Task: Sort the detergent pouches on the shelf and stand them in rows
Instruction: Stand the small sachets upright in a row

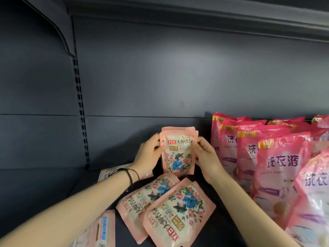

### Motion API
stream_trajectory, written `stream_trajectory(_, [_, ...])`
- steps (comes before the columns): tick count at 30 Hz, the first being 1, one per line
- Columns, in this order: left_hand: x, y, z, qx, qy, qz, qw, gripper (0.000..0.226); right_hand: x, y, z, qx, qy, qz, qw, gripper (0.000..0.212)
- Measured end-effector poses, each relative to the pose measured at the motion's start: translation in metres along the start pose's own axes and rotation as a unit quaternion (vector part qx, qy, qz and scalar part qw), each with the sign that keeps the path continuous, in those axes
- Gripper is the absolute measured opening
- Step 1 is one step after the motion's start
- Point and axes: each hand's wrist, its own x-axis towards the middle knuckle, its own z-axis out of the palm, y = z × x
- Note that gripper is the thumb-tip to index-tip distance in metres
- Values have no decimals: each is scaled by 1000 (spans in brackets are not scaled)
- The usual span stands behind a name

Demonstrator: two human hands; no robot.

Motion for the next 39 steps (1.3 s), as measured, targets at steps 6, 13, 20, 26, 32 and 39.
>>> stream_trajectory(6, [-1, -4, 13, -2, -36, -47, 998, 22, -1, 0, -1, 23, -13, 75, 997, 22])
stream_trajectory(13, [-18, 1, 9, -30, -50, -55, 997, 18, -8, -6, -8, 19, -43, 113, 992, 23])
stream_trajectory(20, [-13, 9, 12, -42, -39, -48, 997, 17, -2, -9, -6, 25, -9, 93, 995, 23])
stream_trajectory(26, [-15, 4, 20, -19, -47, -26, 998, 22, -3, -3, -8, -23, 26, 47, 998, 18])
stream_trajectory(32, [-17, -8, 3, 172, -89, -4, 981, 15, -8, 3, -25, -220, 32, 62, 973, 16])
stream_trajectory(39, [-15, -4, 5, 172, -69, -24, 982, 9, -7, 10, -14, -224, 23, 45, 973, 17])
